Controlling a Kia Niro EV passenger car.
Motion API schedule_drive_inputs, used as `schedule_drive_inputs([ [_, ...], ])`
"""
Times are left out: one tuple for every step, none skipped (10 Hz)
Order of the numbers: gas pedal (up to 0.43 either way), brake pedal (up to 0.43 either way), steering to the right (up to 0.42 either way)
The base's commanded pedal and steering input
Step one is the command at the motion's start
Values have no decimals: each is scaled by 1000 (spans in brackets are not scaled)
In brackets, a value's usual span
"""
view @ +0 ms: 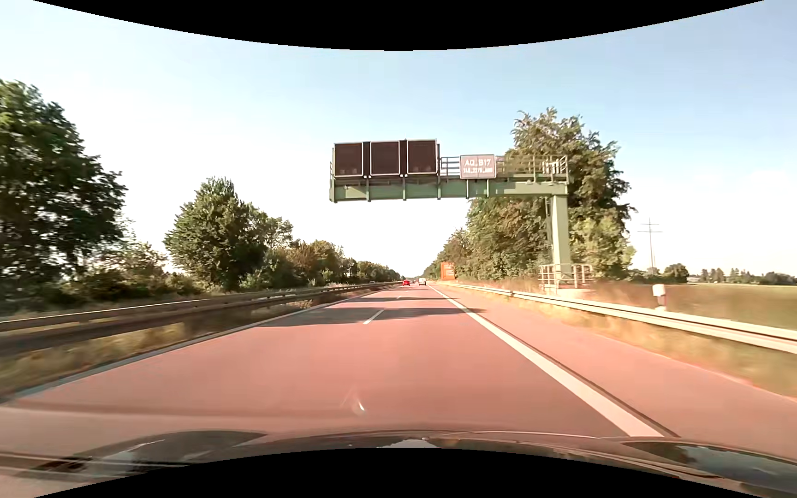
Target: Follow the waypoints while adhering to traffic rules and regulations
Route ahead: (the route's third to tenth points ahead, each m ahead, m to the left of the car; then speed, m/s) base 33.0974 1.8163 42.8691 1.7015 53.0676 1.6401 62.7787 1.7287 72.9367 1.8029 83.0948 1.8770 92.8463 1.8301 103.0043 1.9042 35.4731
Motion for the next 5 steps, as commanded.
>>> schedule_drive_inputs([
  [209,6,-1],
  [209,6,-1],
  [209,6,-1],
  [209,6,-1],
  [209,6,-1],
])
